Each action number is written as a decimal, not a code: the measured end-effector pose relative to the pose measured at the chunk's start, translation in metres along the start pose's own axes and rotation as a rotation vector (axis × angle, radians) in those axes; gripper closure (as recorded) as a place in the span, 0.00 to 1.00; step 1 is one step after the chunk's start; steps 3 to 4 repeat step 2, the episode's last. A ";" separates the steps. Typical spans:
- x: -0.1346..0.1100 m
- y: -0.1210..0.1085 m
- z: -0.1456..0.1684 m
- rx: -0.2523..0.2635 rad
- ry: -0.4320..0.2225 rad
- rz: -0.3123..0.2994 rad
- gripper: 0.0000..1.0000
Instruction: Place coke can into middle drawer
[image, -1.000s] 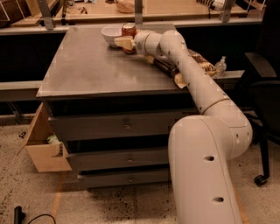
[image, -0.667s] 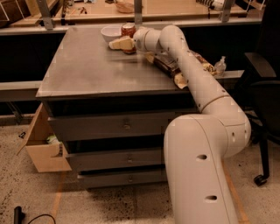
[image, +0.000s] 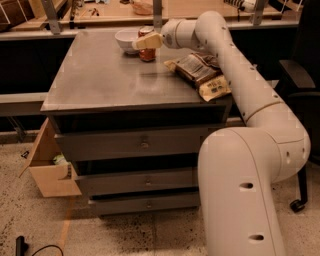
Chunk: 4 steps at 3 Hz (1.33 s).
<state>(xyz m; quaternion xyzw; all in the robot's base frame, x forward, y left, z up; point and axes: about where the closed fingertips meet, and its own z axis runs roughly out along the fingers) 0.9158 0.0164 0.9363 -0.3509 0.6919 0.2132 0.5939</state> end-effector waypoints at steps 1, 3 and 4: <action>-0.030 -0.014 -0.066 0.048 -0.005 -0.034 0.00; -0.067 -0.037 -0.162 0.194 -0.015 -0.062 0.00; -0.067 -0.037 -0.162 0.194 -0.015 -0.062 0.00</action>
Offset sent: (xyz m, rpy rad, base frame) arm -0.2131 -0.1693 0.0428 -0.1946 0.0085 -0.3773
